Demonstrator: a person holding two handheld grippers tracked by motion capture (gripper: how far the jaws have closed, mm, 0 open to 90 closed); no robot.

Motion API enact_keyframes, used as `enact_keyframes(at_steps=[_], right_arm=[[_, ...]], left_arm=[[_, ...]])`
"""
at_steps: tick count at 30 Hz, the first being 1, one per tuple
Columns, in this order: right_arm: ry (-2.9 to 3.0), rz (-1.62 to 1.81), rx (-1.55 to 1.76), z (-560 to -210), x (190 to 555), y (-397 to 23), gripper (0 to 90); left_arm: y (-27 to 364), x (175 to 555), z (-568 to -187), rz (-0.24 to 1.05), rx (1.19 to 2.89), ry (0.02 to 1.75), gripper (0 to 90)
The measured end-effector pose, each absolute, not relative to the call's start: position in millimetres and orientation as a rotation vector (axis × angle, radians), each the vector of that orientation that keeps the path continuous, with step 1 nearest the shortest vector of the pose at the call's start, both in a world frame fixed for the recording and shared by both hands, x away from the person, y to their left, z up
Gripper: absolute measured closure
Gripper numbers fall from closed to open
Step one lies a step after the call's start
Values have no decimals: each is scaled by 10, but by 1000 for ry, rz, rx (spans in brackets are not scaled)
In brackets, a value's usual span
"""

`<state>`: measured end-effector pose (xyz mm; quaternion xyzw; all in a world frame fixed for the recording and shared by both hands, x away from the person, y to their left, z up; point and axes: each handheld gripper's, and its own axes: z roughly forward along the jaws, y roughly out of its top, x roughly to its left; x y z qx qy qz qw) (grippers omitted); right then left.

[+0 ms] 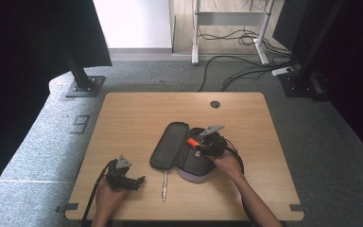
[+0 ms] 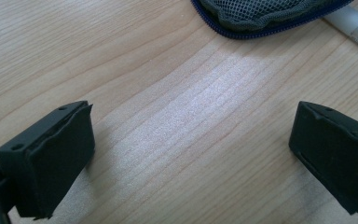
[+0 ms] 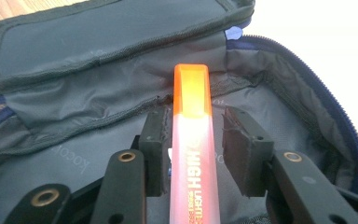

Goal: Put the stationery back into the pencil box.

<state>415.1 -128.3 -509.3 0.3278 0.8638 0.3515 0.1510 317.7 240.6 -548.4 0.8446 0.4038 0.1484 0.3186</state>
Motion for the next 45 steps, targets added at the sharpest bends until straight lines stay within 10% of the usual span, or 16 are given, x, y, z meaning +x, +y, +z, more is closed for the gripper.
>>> enact_keyframes(at_steps=[29,45], right_arm=[[2437,1036,958,-4813,3979,-1632,201],[2393,1035,969,-4724,3827,-1891,131]], left_arm=[[2405,3176,-5485,389,2219,1064,0],[2405,3177,-5485,389,2220,1063,0]])
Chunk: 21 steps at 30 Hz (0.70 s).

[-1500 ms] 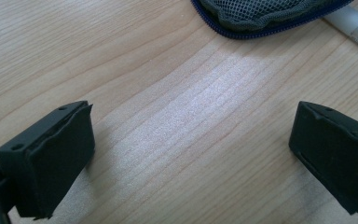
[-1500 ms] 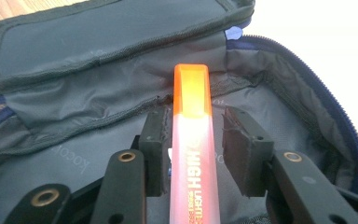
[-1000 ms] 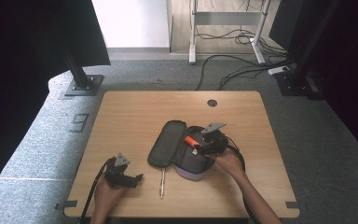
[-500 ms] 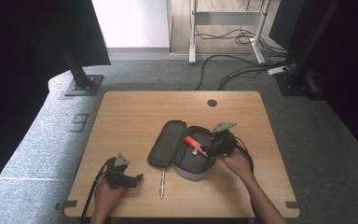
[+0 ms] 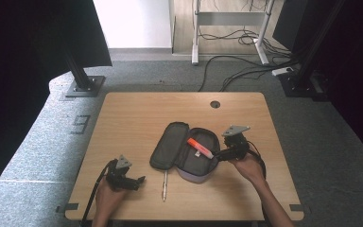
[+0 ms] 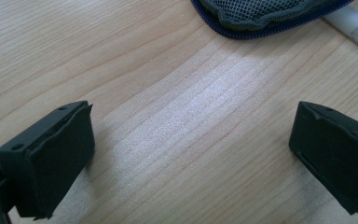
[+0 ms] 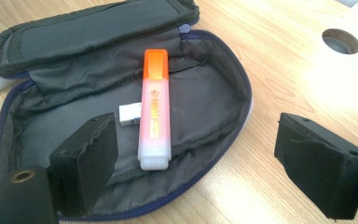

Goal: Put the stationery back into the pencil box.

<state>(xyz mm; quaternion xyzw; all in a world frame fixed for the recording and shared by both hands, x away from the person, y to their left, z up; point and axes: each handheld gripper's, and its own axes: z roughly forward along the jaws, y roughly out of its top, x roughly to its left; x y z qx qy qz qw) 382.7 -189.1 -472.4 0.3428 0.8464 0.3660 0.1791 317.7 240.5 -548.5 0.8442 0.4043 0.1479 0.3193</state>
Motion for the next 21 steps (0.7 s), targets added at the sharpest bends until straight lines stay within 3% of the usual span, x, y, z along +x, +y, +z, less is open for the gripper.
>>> enact_keyframes(at_steps=[21], right_arm=[[2321,1047,1001,-4699,3633,-2261,119]], left_arm=[[2407,3177,-5484,389,2222,1061,0]])
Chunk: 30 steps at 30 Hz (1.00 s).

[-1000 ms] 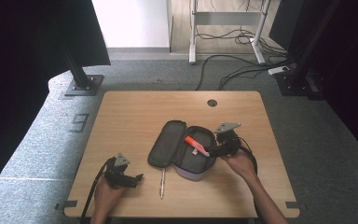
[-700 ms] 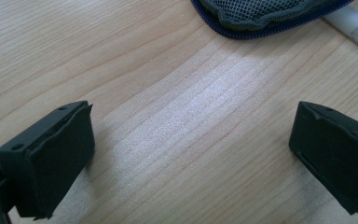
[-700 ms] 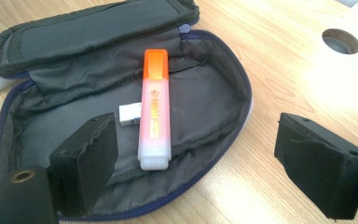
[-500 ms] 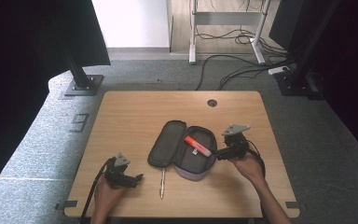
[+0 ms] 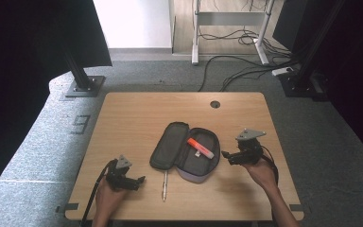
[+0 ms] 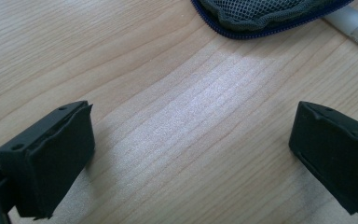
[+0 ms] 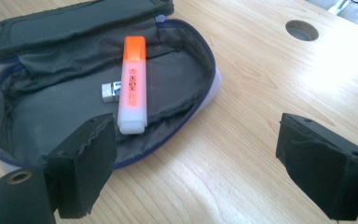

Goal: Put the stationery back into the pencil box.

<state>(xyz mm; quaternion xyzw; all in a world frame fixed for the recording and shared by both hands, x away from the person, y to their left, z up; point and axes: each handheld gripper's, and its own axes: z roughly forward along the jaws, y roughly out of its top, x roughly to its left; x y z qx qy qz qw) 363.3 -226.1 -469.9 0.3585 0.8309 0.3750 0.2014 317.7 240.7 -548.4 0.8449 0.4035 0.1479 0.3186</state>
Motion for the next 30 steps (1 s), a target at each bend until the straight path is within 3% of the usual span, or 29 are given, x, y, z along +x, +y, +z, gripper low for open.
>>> enact_keyframes(at_steps=[18,30], right_arm=[[2290,1016,1121,-4984,3435,-2609,2],[2258,984,1218,-5272,3365,-2797,0]], left_arm=[[2399,3173,-5484,393,2219,1070,0],[2389,3171,-5485,391,2221,1060,0]])
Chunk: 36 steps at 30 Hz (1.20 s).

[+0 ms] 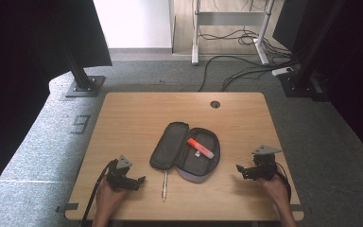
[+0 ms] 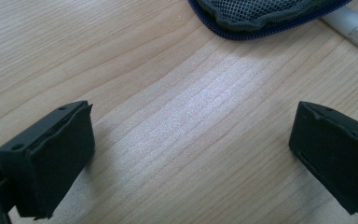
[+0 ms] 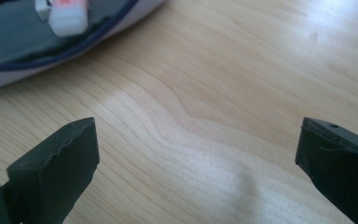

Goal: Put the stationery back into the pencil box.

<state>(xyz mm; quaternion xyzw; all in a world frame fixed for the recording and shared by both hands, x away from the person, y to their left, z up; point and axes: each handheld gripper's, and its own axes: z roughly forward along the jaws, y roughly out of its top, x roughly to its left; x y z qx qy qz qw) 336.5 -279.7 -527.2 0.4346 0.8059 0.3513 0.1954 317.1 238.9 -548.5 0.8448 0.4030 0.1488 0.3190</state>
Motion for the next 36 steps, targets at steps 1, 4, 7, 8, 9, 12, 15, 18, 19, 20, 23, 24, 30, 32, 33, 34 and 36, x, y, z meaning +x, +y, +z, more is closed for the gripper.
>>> enact_keyframes(at_steps=[1,4,7,8,9,12,15,18,19,20,23,24,30,32,33,34,36], right_arm=[[2254,982,1222,-5297,3362,-2805,0],[2255,975,1242,-5374,3352,-2826,0],[2264,960,1254,-5444,3347,-2835,0],[2267,958,1257,-5470,3346,-2837,0],[2271,956,1261,-5488,3345,-2840,0],[2275,959,1274,-5538,3345,-2849,0],[2265,966,1275,-5572,3340,-2859,0],[2267,961,1272,-5572,3337,-2856,0],[2267,961,1272,-5572,3338,-2856,0],[2267,961,1272,-5572,3338,-2856,0],[2267,961,1272,-5572,3337,-2856,0],[2267,961,1272,-5572,3337,-2856,0],[2267,961,1272,-5573,3337,-2856,0],[2267,961,1272,-5573,3337,-2856,0],[2267,961,1272,-5573,3337,-2856,0],[2267,961,1272,-5573,3337,-2856,0],[2267,961,1272,-5573,3337,-2856,0]], left_arm=[[2389,3171,-5485,391,2221,1059,0],[2387,3171,-5485,391,2221,1060,0],[2387,3171,-5486,391,2221,1060,0],[2387,3171,-5485,391,2221,1060,0],[2386,3171,-5486,392,2220,1061,0],[2386,3170,-5486,392,2220,1062,0],[2384,3168,-5485,393,2219,1066,0],[2384,3165,-5485,394,2219,1067,0],[2386,3162,-5484,393,2219,1065,2],[2388,3159,-5483,393,2218,1064,5],[2388,3150,-5480,395,2216,1066,15],[2383,3143,-5475,398,2212,1073,19],[2318,3104,-5448,401,2217,1075,60],[2287,3085,-5424,402,2216,1068,61],[2277,3078,-5409,397,2212,1064,62],[2269,3070,-5394,386,2204,1061,67],[2246,3051,-5371,365,2186,1053,95]])
